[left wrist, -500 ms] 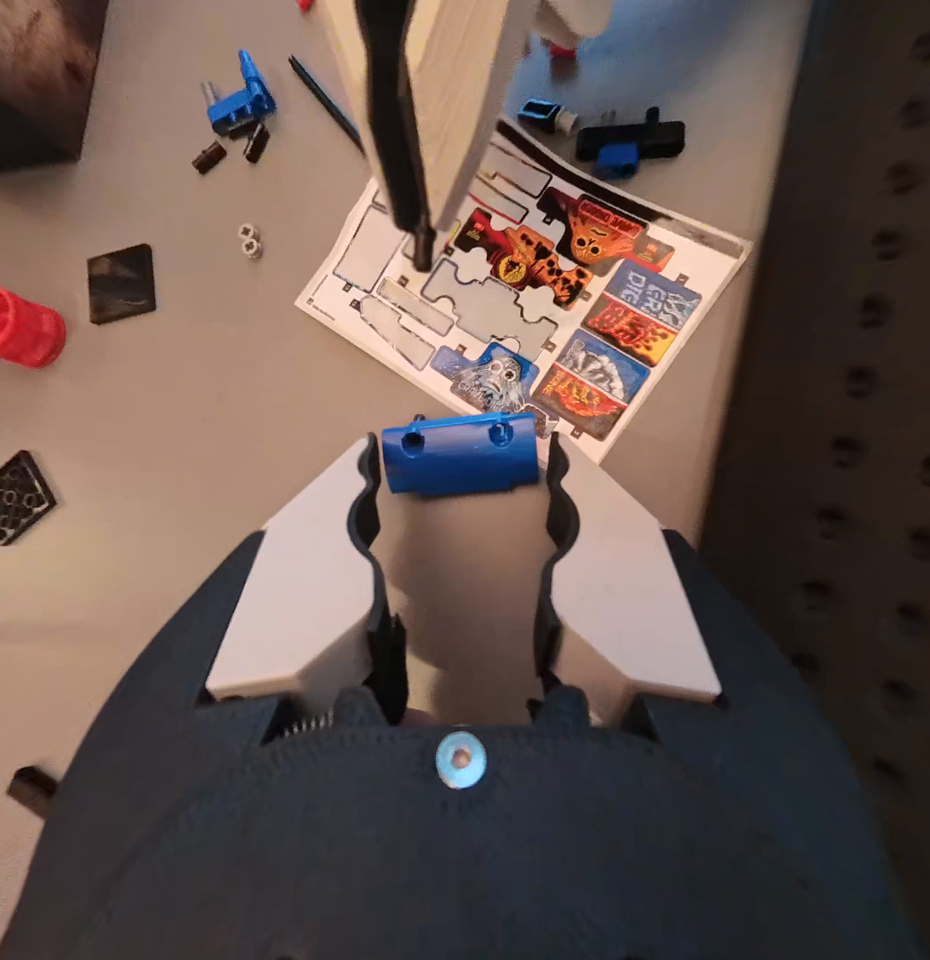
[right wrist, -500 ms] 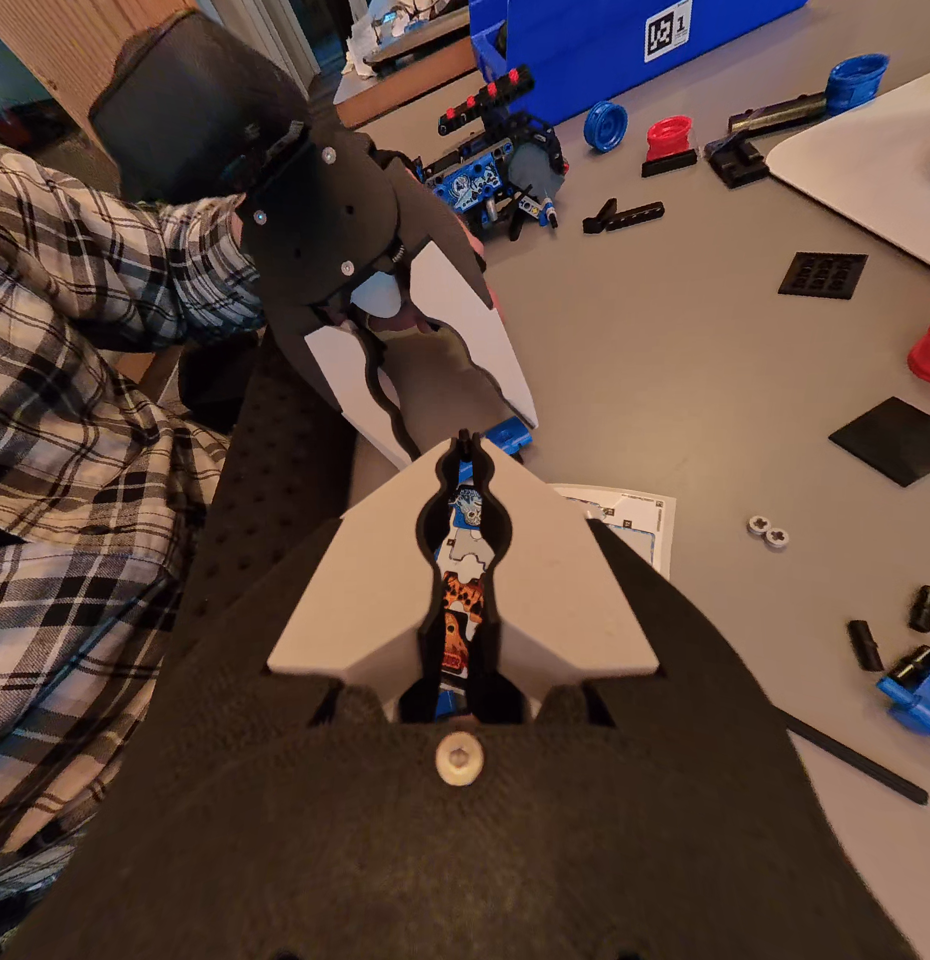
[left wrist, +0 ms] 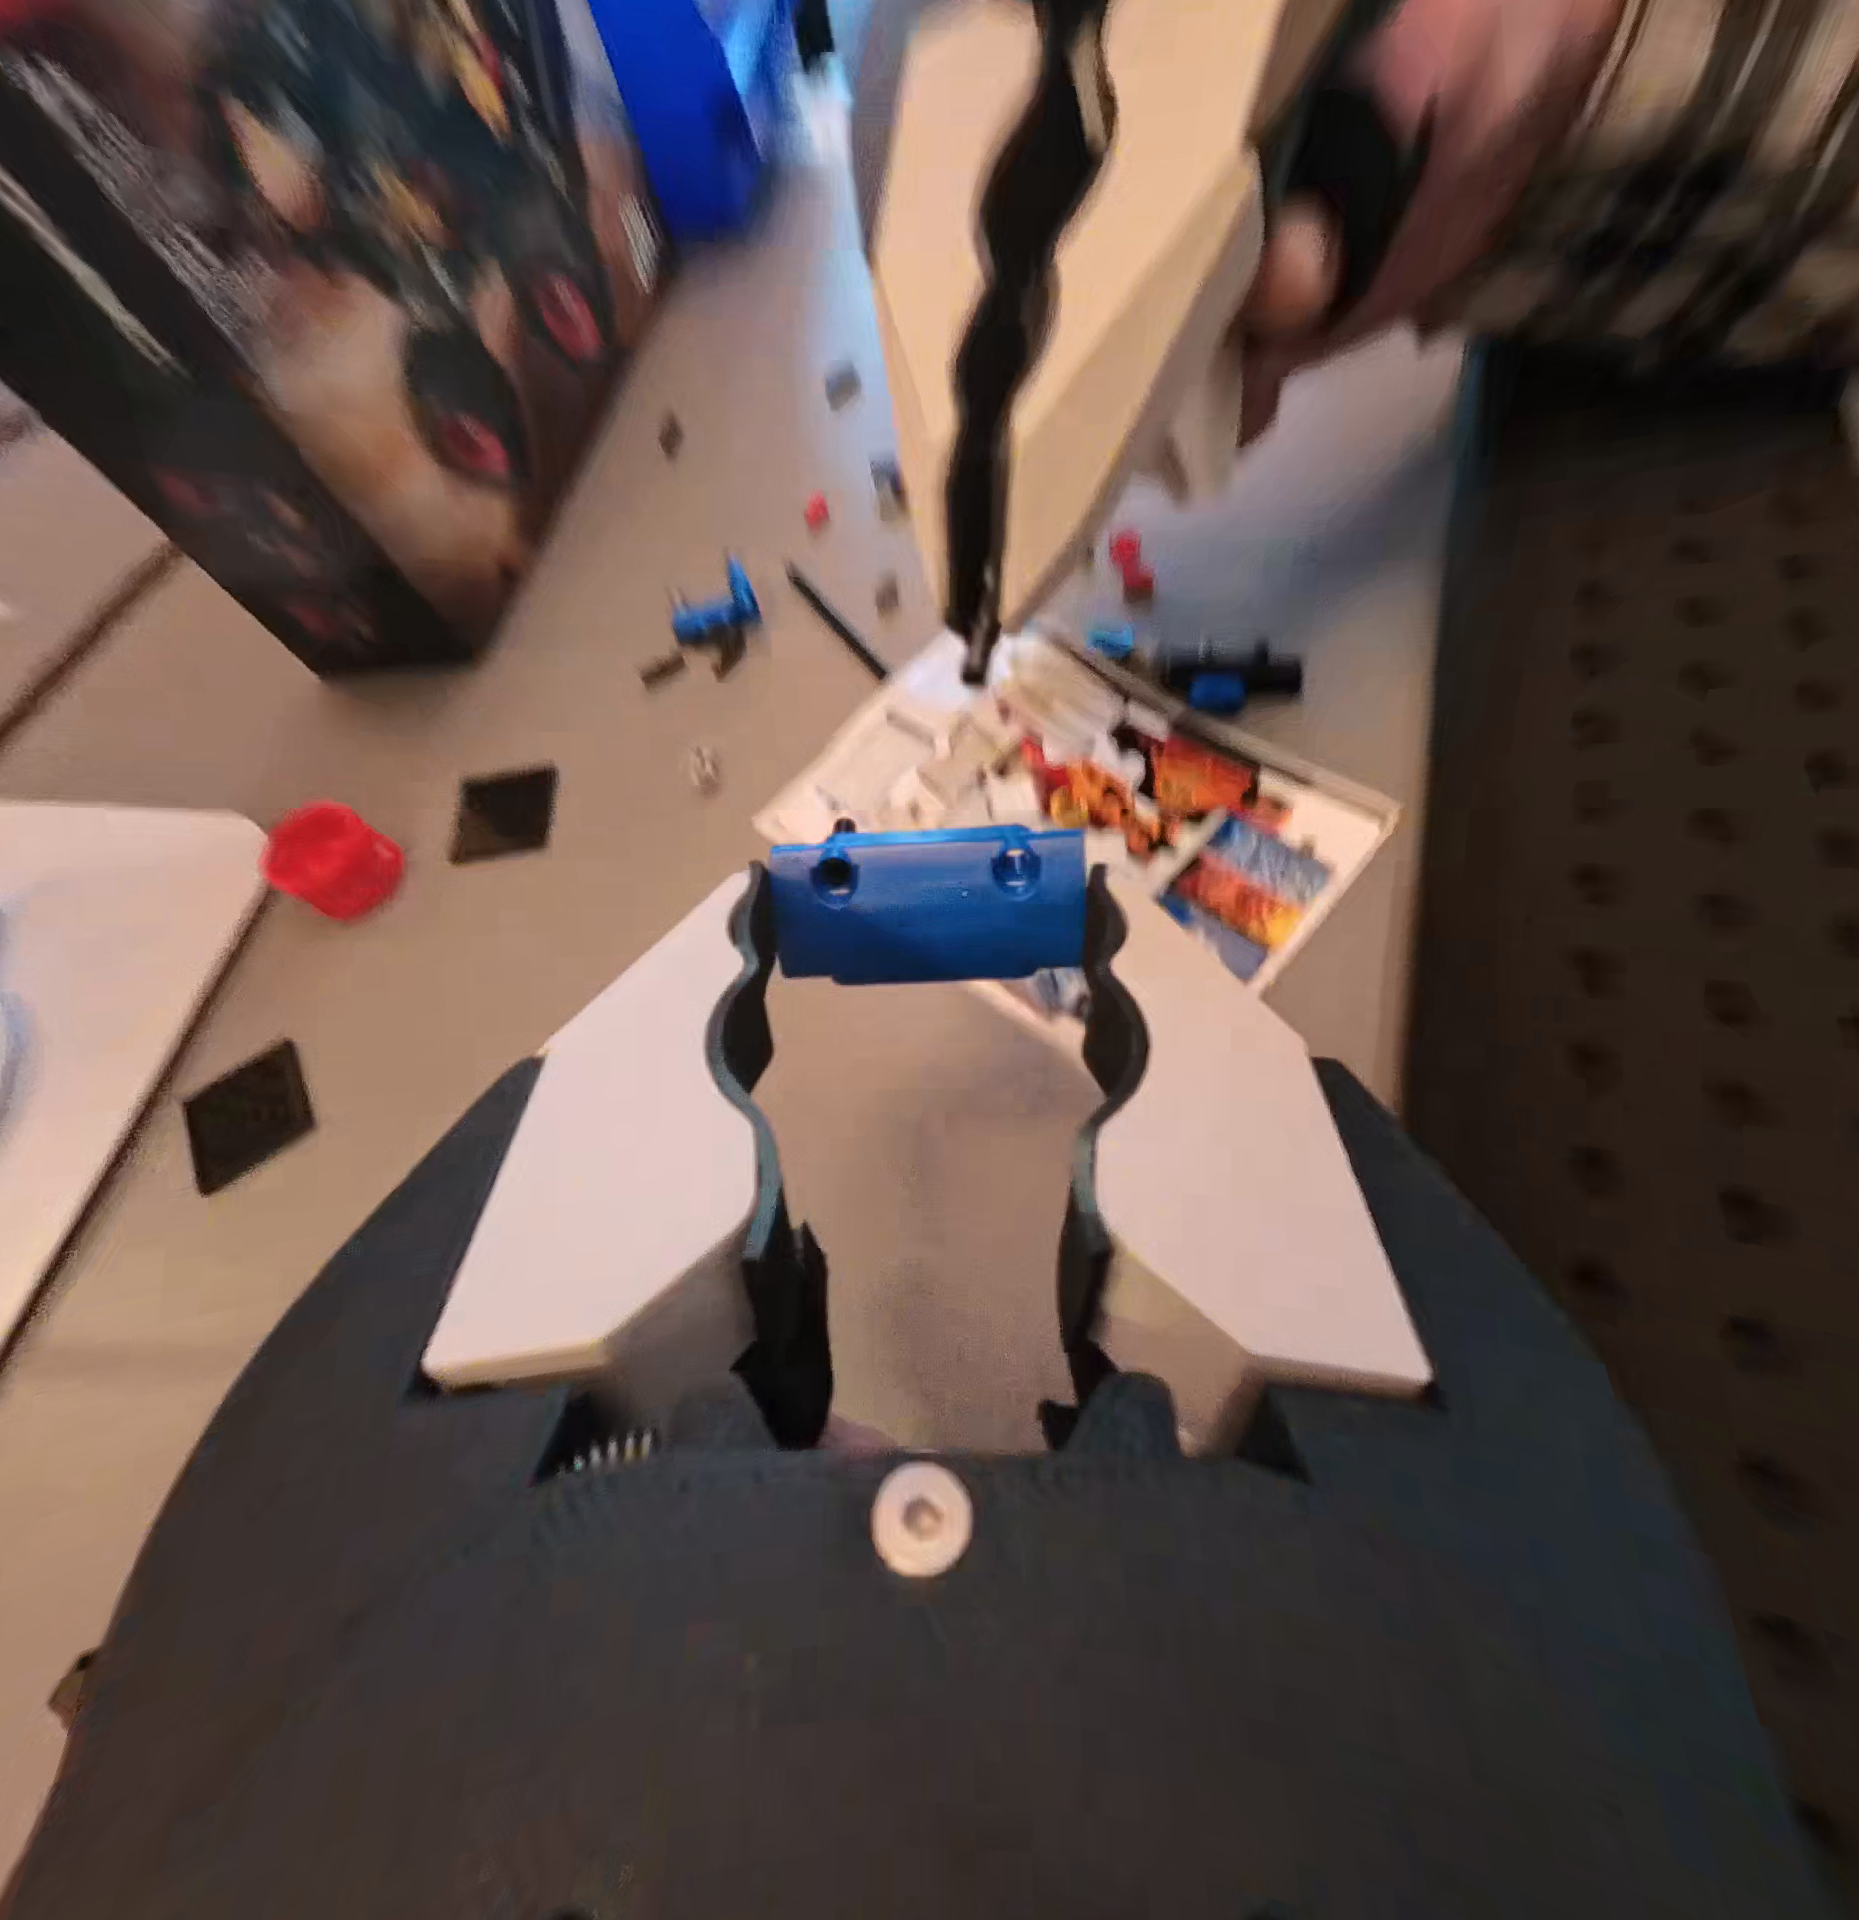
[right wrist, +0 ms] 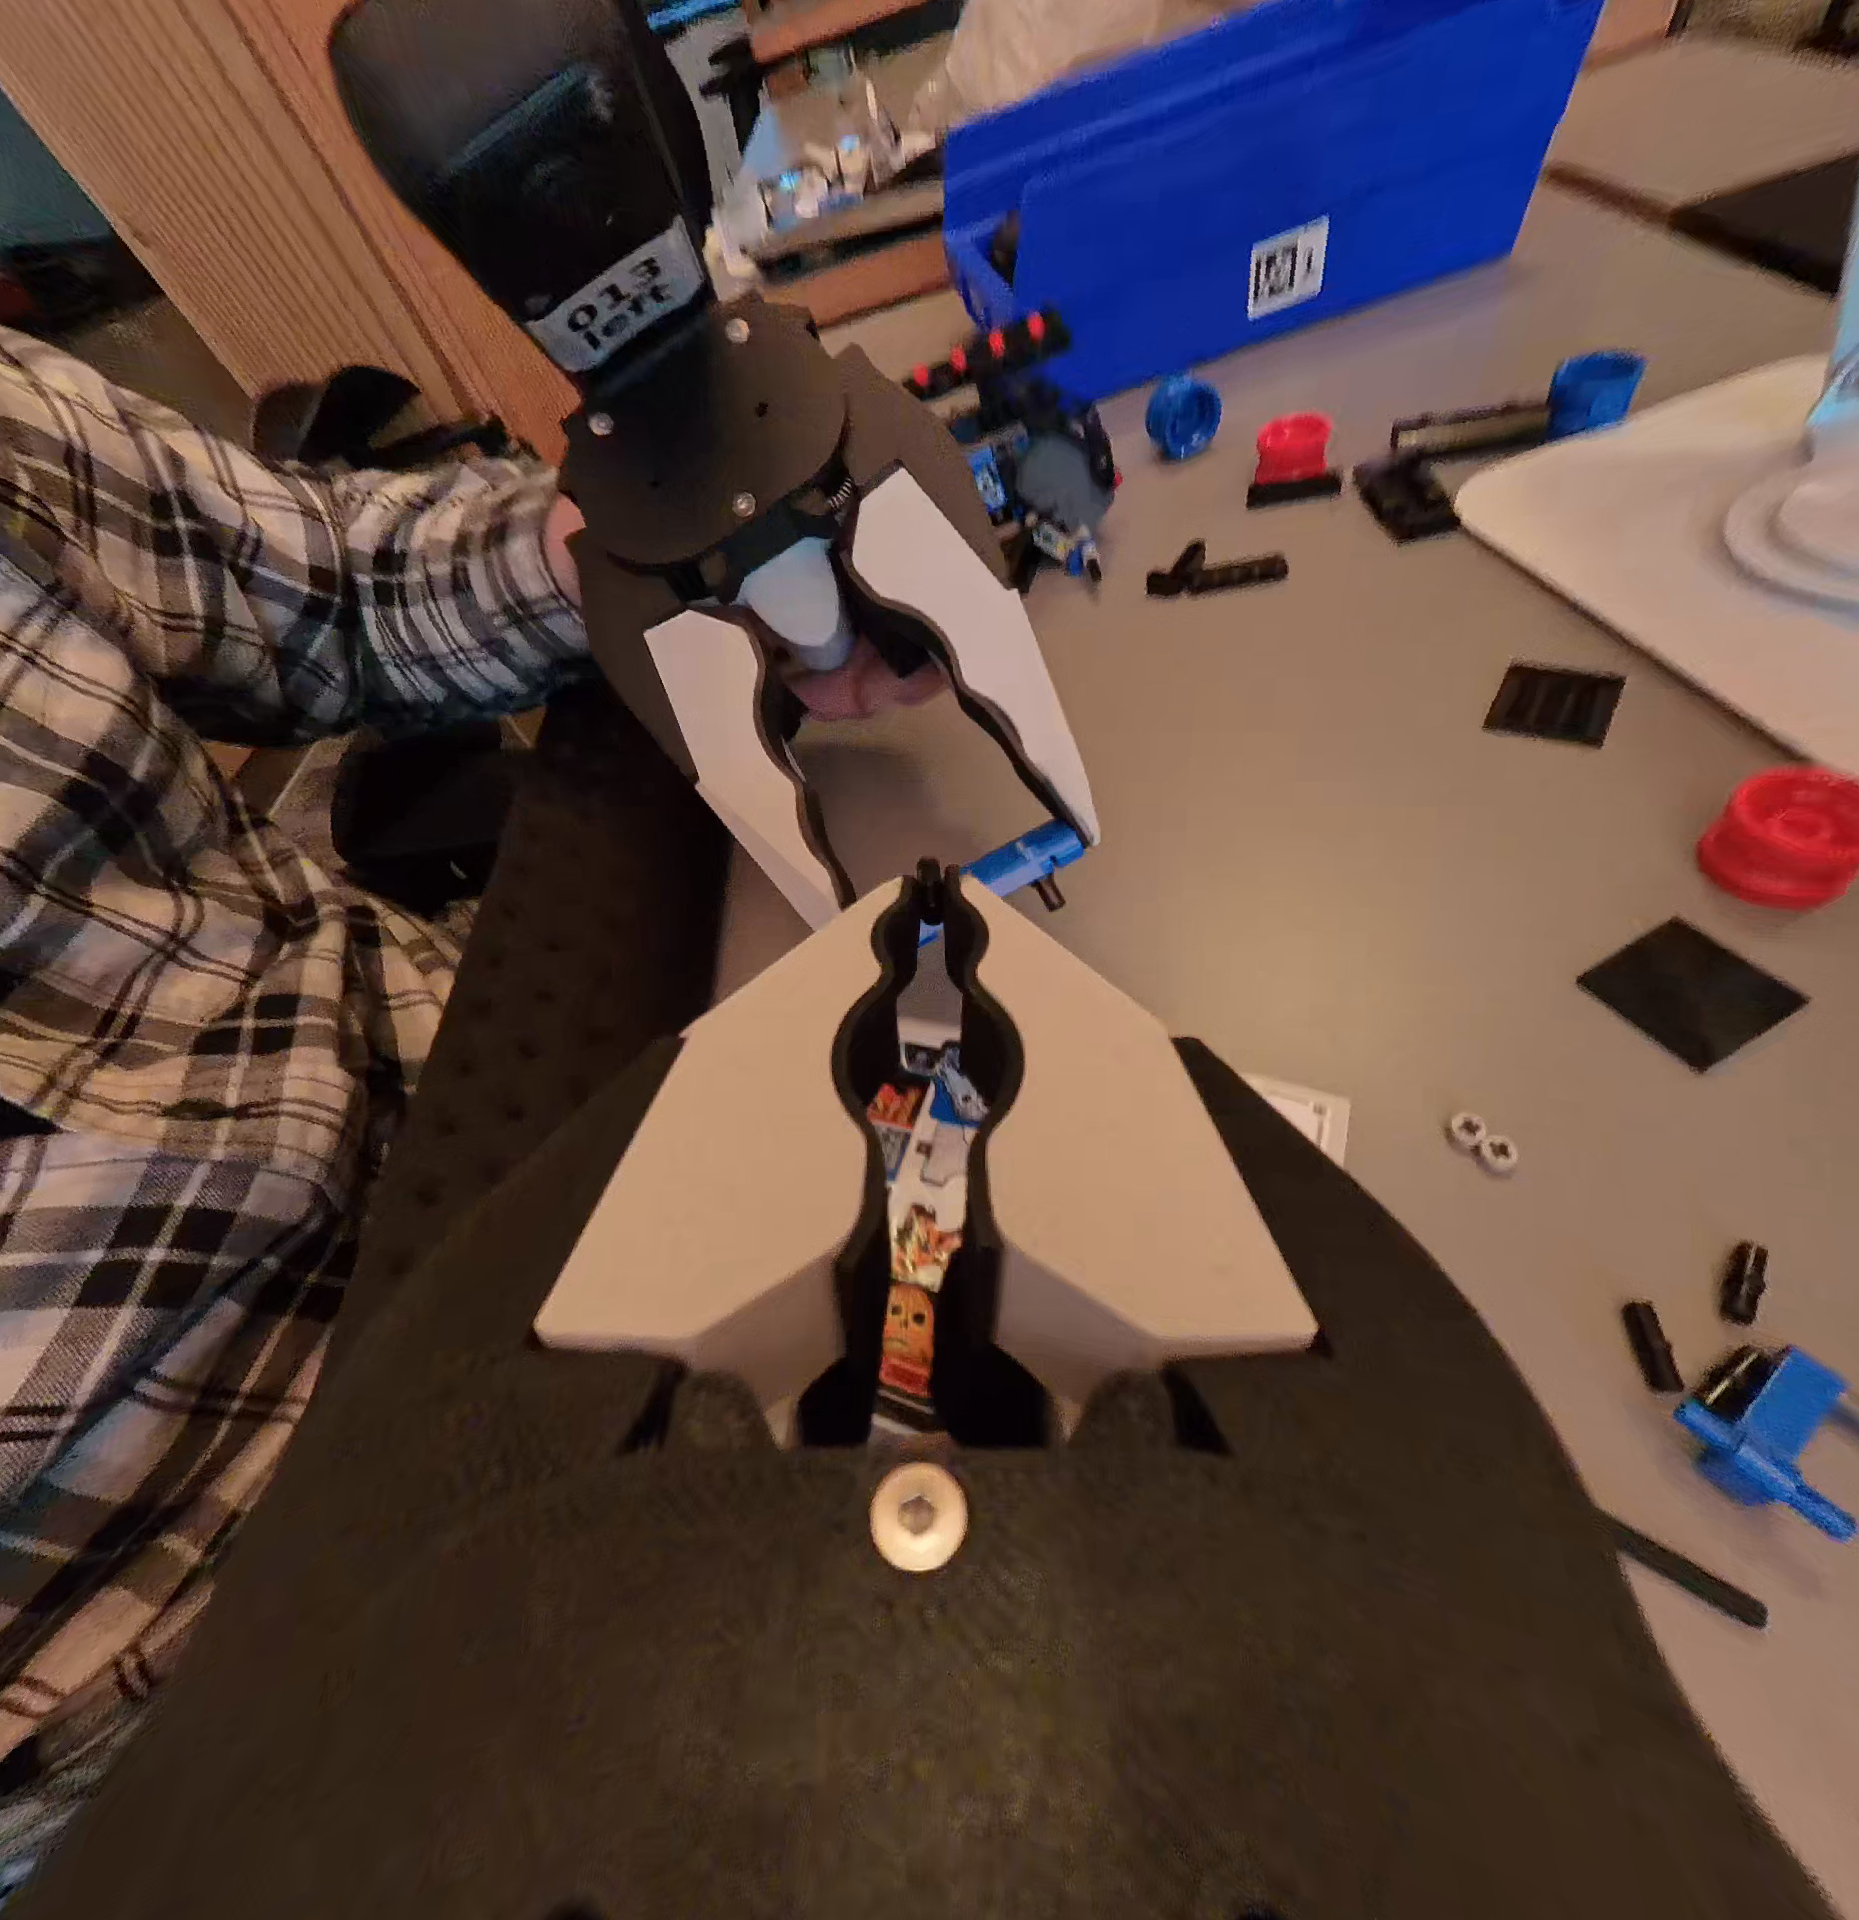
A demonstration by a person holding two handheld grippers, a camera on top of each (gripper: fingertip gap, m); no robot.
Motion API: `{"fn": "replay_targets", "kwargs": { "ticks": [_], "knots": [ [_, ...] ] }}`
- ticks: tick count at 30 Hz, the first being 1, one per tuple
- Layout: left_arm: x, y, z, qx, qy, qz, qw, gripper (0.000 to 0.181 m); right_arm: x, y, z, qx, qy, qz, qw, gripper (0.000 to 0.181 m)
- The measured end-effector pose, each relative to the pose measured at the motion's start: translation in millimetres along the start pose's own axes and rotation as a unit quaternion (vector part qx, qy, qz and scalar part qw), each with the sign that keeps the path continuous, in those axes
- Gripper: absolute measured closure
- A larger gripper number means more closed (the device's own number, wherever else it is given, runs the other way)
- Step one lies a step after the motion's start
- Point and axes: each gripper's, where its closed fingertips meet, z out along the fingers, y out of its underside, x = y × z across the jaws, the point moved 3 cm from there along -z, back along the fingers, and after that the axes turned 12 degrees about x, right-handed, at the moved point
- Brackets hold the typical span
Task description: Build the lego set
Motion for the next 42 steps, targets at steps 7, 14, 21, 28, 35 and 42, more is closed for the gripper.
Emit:
{"fn": "replay_targets", "kwargs": {
  "ticks": [7,14,21,28,35,42],
  "knots": [
    [-7.4,-43.6,-17.8,0.168,0.002,-0.039,0.985,0.123,-14.9,-27.7,-2.6,0.074,0.001,-0.035,0.997,0.178],
    [-0.5,-65.2,-23.4,0.247,0.034,-0.065,0.966,0.123,-29.7,-43.8,1.0,0.115,-0.009,-0.061,0.991,0.178],
    [-1.9,-65.7,-21.4,0.254,0.035,-0.080,0.963,0.123,-33.2,-47.0,0.5,0.122,0.001,-0.086,0.989,0.179],
    [-0.3,-61.0,-18.7,0.224,0.032,-0.049,0.973,0.123,-34.2,-41.6,1.5,0.078,0.026,-0.146,0.986,0.178],
    [3.9,-50.6,-15.6,0.152,0.041,0.012,0.987,0.123,-34.7,-28.0,4.2,0.014,0.026,-0.199,0.980,0.179],
    [8.0,-49.2,-13.6,0.154,0.056,0.001,0.986,0.124,-37.2,-27.1,4.5,0.029,-0.003,-0.179,0.983,0.179]
  ]
}}
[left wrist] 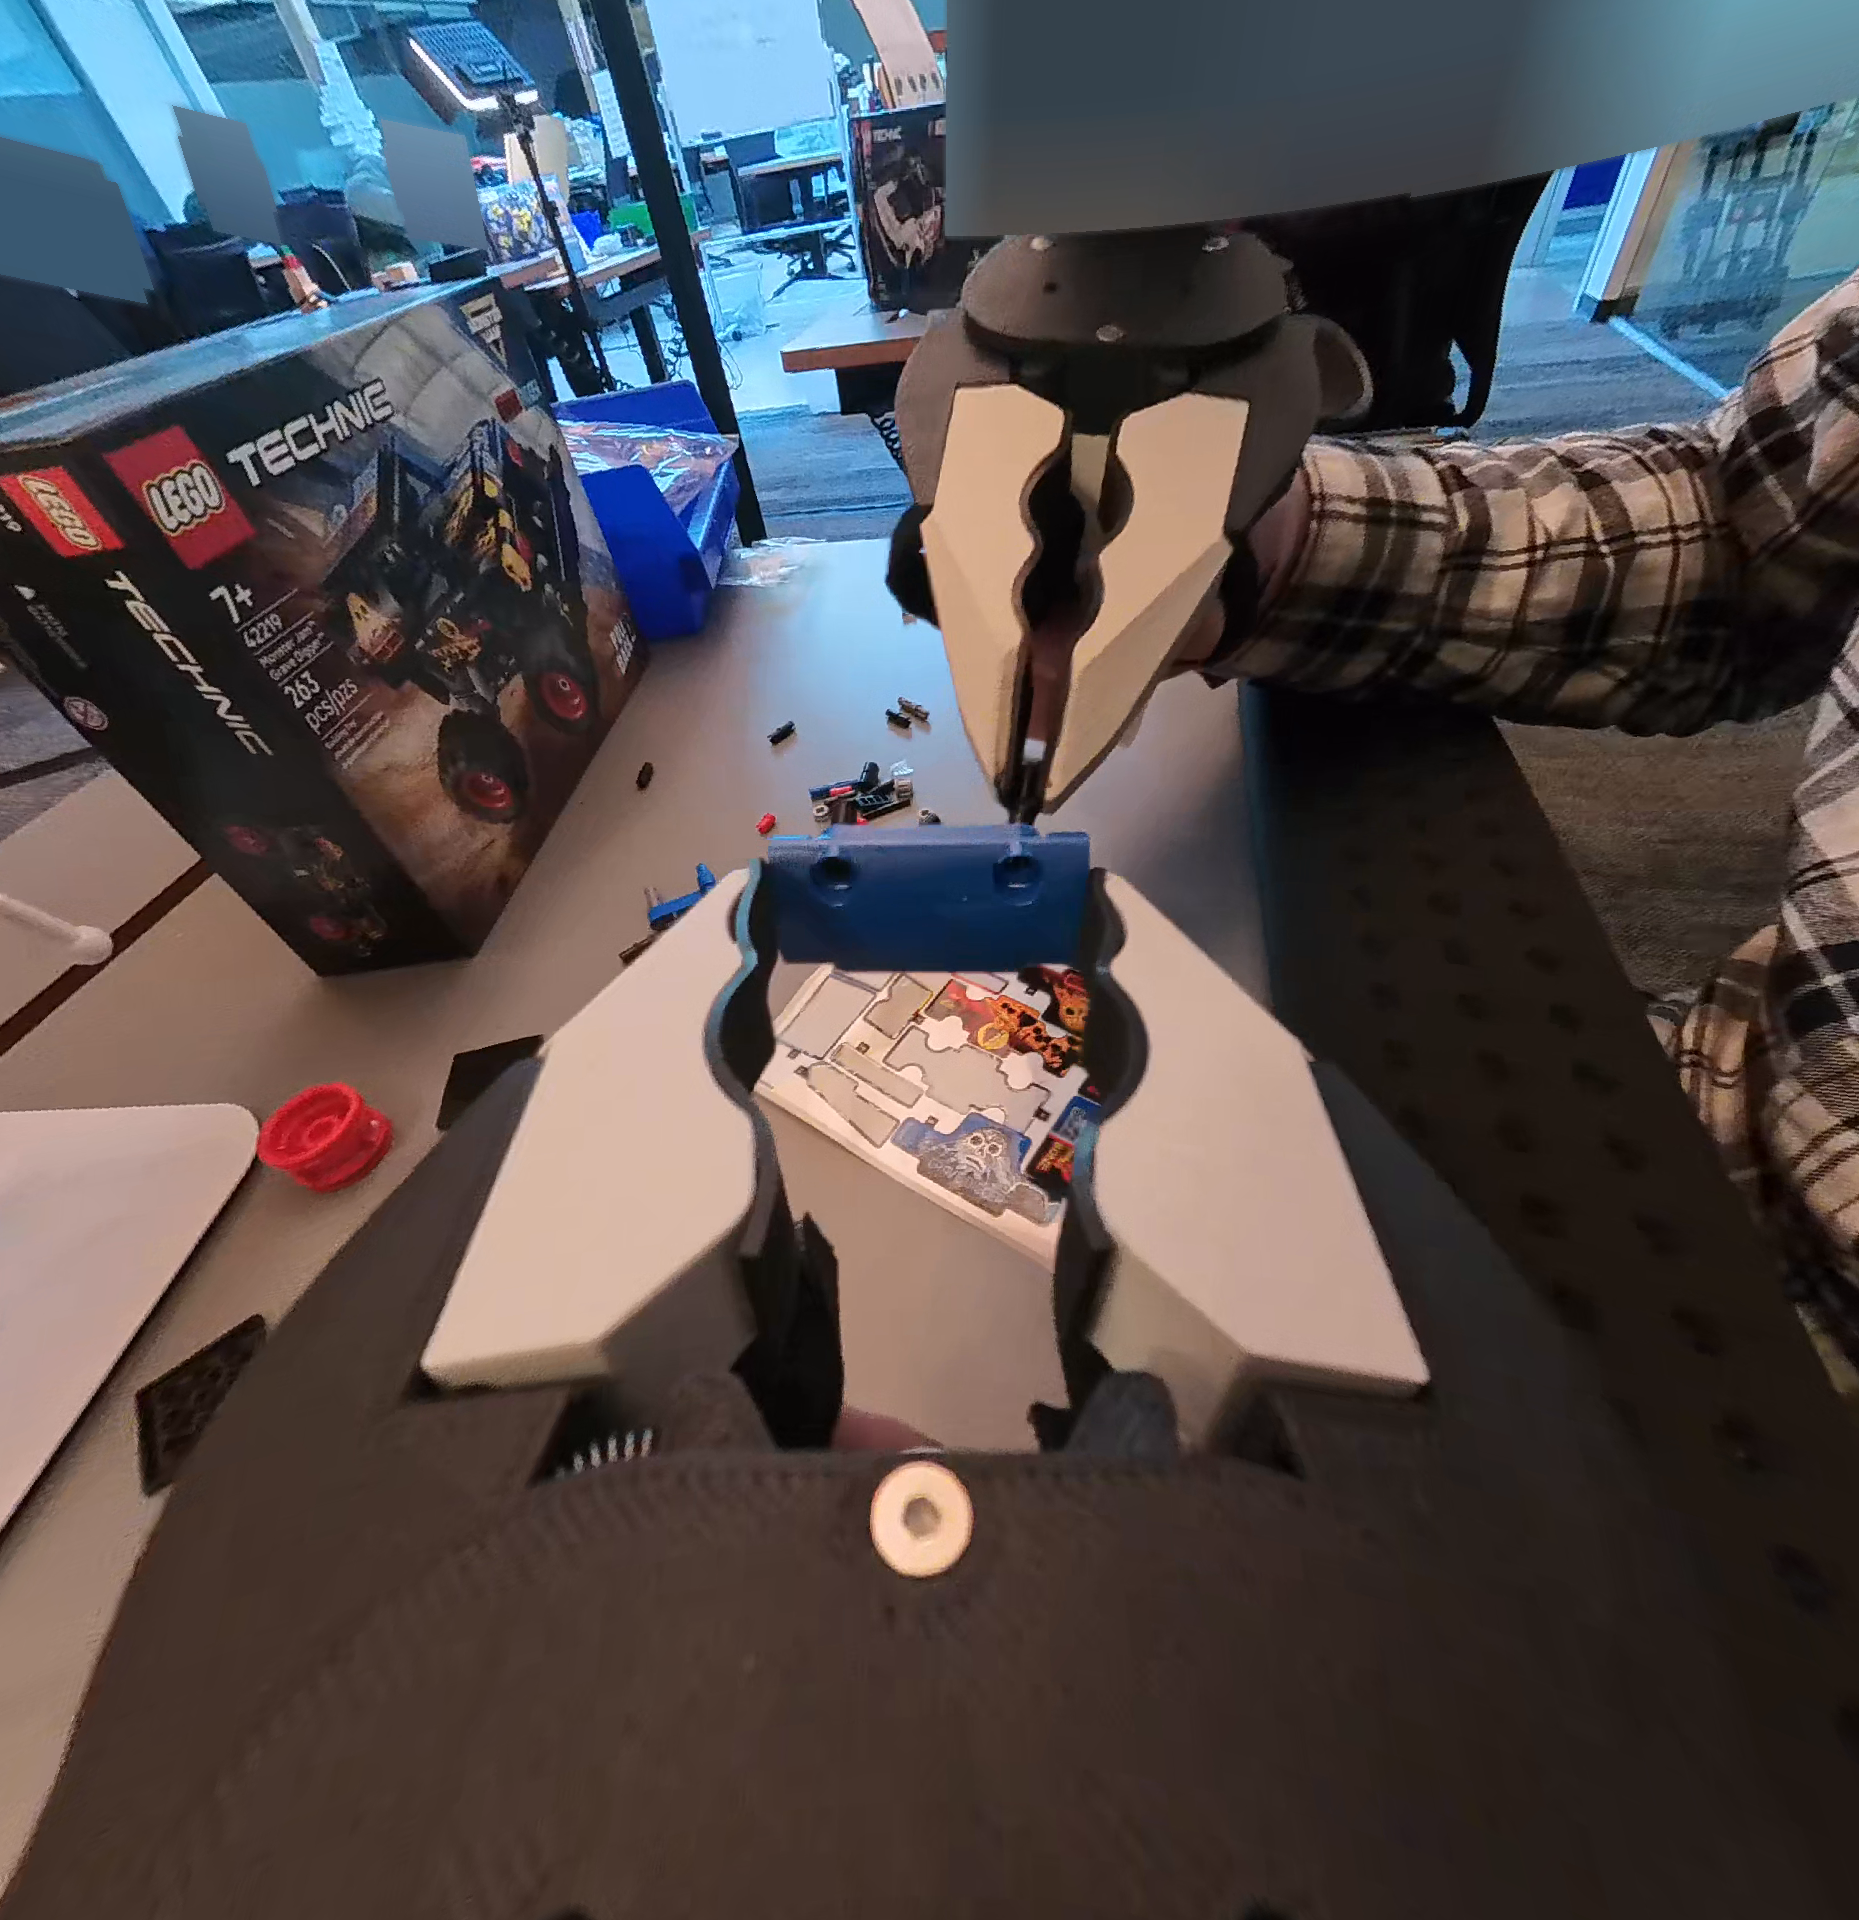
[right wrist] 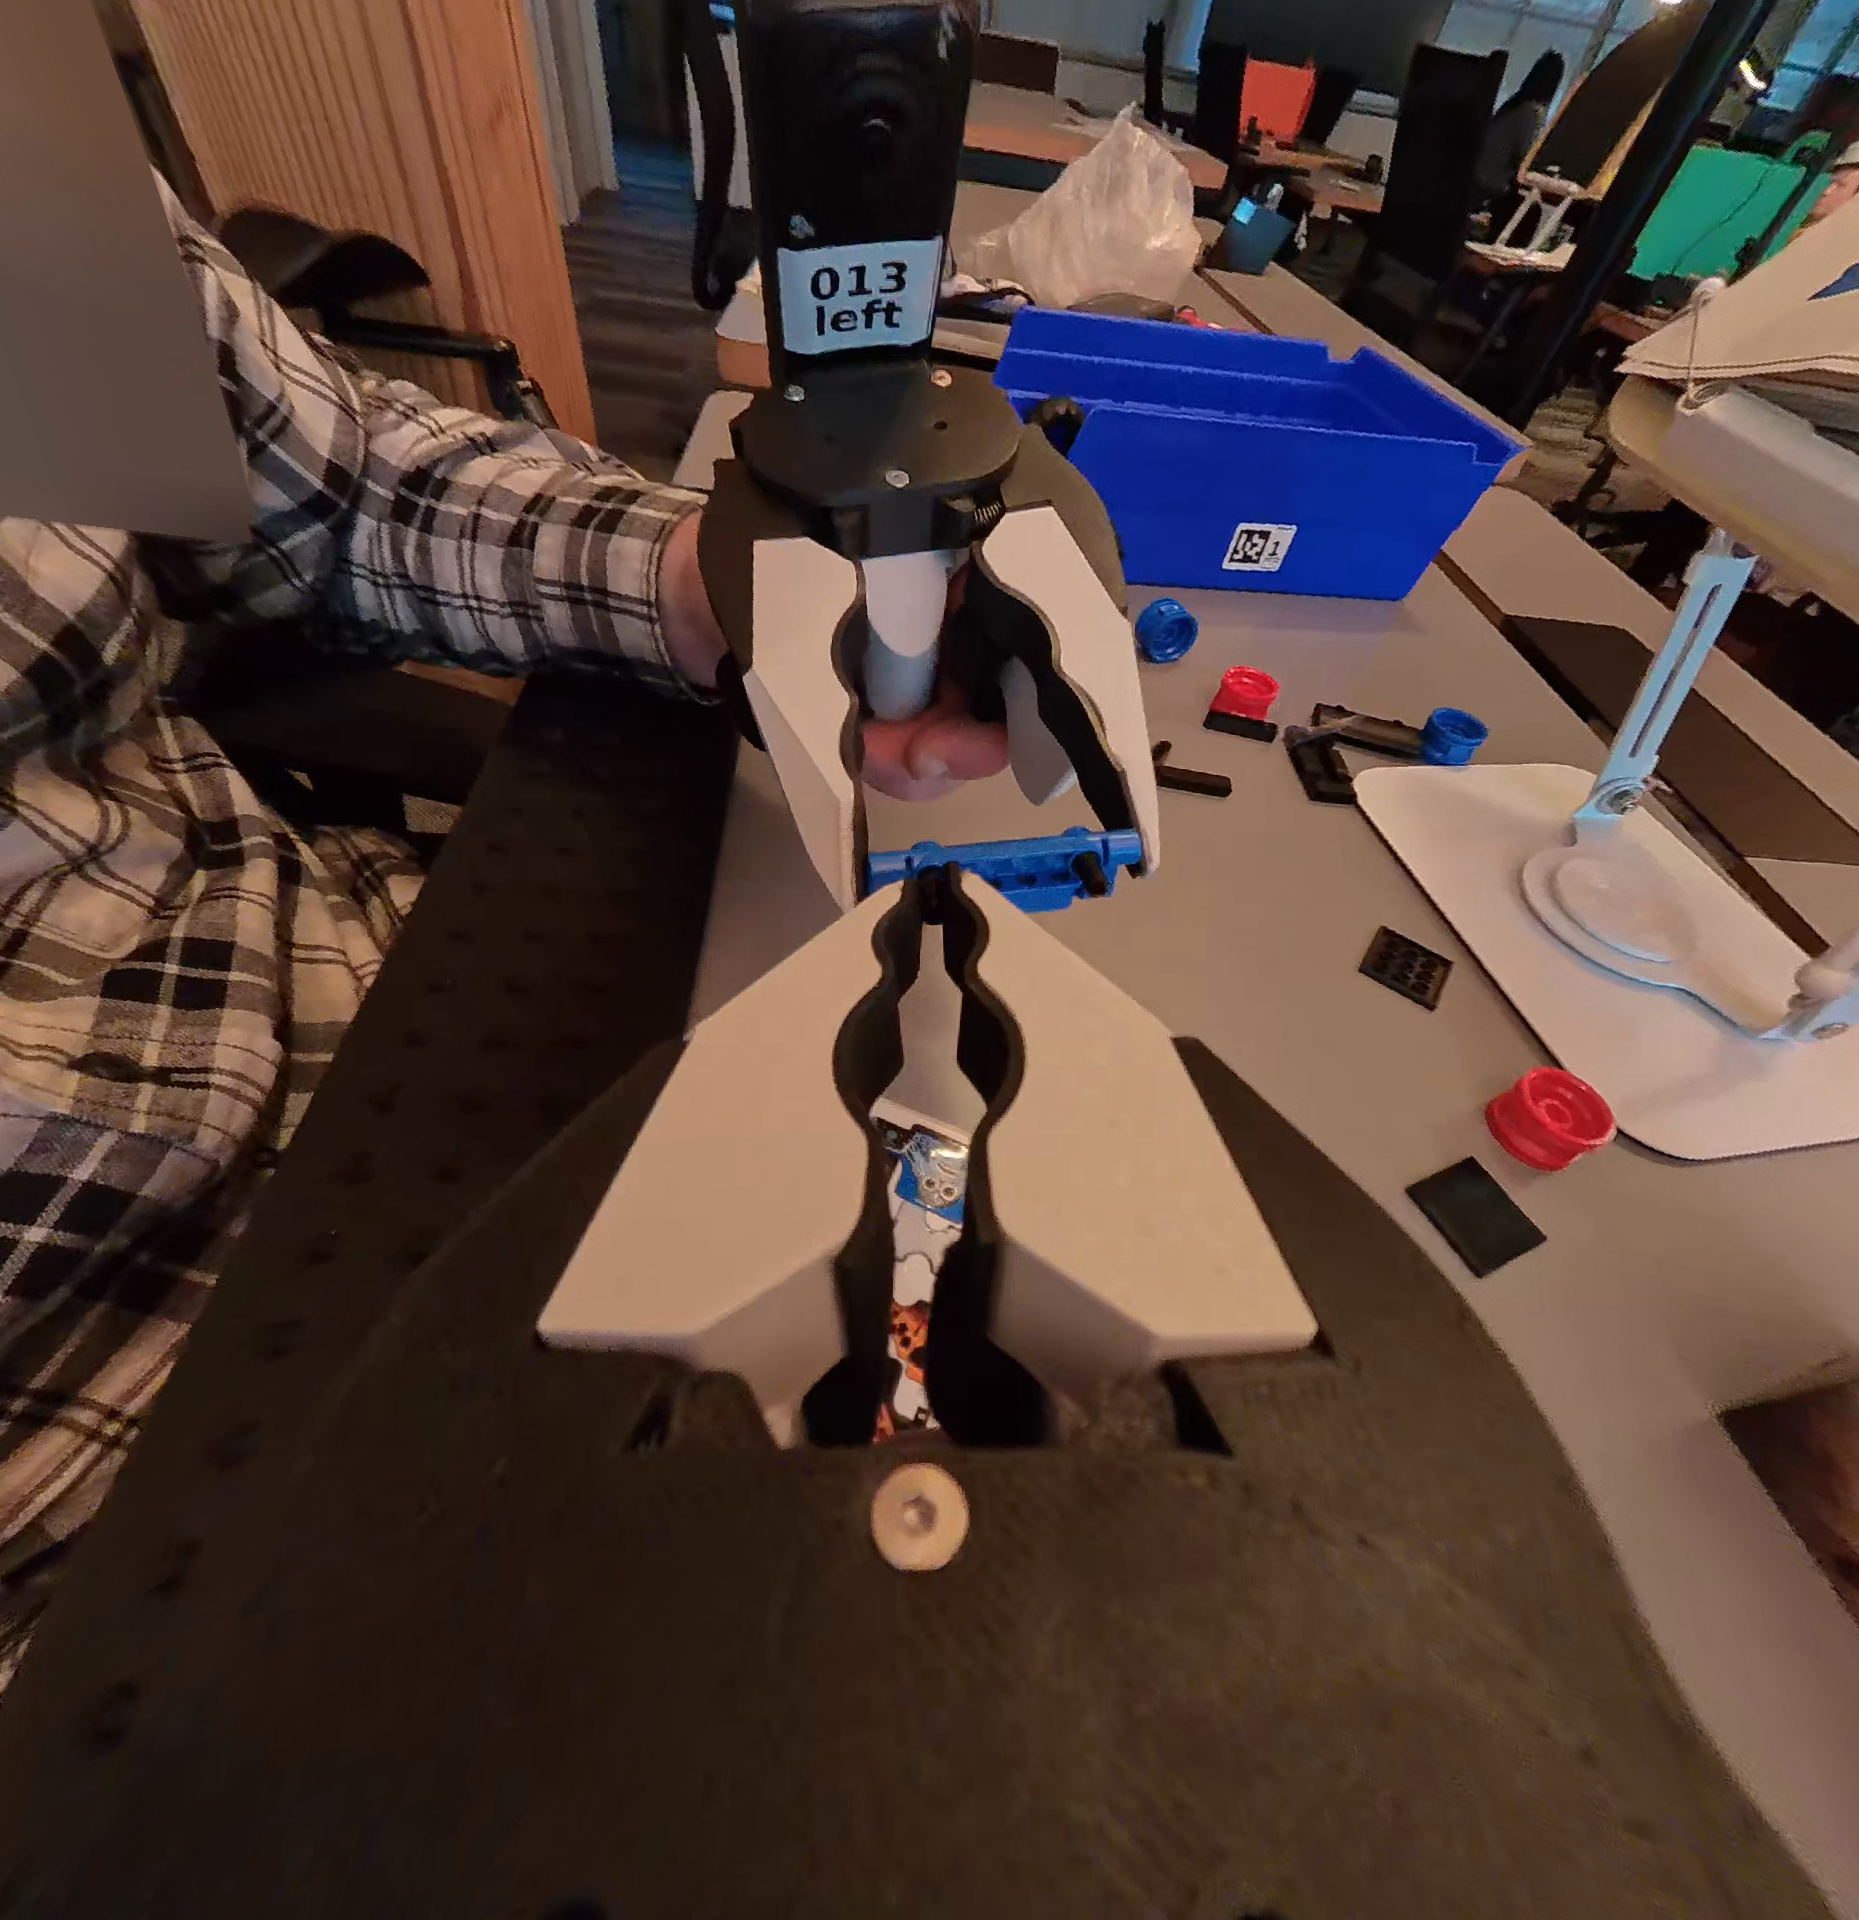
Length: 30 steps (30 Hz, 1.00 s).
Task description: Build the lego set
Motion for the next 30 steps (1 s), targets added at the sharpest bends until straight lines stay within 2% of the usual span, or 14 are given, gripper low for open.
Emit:
{"fn": "replay_targets", "kwargs": {
  "ticks": [12,19,23,26,30],
  "knots": [
    [6.2,7.4,1.8,-0.028,0.015,0.020,0.999,0.124,-6.0,5.5,2.0,-0.013,-0.025,0.005,1.000,0.179],
    [6.8,4.4,4.7,-0.015,0.014,0.018,1.000,0.124,-7.8,2.0,1.0,0.018,-0.044,0.030,0.998,0.181],
    [14.8,0.4,10.7,-0.001,0.030,0.015,0.999,0.124,-14.7,4.1,10.2,0.018,-0.057,0.030,0.998,0.181],
    [13.5,-1.2,7.8,0.008,0.032,0.007,0.999,0.124,-9.3,-1.8,2.7,0.043,-0.052,0.047,0.997,0.181],
    [8.1,11.7,6.1,-0.026,0.021,0.008,0.999,0.124,3.7,3.6,-7.4,0.045,-0.039,0.084,0.995,0.181]
  ]
}}
